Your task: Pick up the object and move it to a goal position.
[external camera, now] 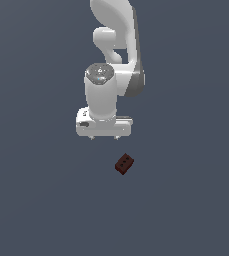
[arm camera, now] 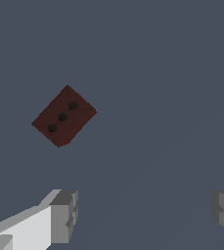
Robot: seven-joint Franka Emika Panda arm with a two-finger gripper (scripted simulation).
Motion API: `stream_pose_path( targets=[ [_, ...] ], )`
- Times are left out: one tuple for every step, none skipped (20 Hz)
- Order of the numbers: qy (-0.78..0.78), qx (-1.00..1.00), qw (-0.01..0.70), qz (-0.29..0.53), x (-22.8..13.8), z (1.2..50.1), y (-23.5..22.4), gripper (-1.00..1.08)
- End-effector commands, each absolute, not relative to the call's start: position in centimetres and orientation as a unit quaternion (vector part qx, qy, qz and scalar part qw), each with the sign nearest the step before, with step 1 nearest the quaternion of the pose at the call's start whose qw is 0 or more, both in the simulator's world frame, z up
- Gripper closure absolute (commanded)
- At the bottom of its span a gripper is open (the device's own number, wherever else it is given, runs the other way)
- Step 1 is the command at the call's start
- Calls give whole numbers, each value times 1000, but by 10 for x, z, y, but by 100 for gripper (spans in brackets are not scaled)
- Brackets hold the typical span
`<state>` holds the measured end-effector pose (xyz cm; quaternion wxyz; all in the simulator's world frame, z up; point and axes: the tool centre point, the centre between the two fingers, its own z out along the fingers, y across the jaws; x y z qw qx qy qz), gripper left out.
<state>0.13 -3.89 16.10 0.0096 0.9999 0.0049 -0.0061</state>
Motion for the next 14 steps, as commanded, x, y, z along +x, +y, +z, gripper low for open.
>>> stream_pose_path(
  targets=[
    [-2, 1000, 9, -6, 3, 159, -37, -92],
    [-7, 1000, 9, -6, 4, 158, -36, -92],
    [-12, 1000, 9, -6, 5, 157, -35, -92],
    [-17, 1000, 9, -6, 6, 156, -34, -92],
    [-24, 1000, 8, -6, 7, 155, -33, -92],
    [-30, 999, 8, -5, 8, 154, -31, -92],
    [-37, 999, 8, -5, 9, 152, -30, -92],
    [-45, 999, 8, -5, 11, 150, -28, -92],
    [-54, 999, 7, -5, 12, 149, -26, -92],
    [-63, 998, 7, -5, 14, 147, -24, -92],
    [-72, 997, 7, -4, 16, 145, -22, -92],
    [-82, 997, 6, -4, 17, 143, -20, -92],
    [-93, 996, 6, -4, 19, 140, -17, -92],
    [-104, 995, 6, -4, 21, 138, -15, -92]
  ],
)
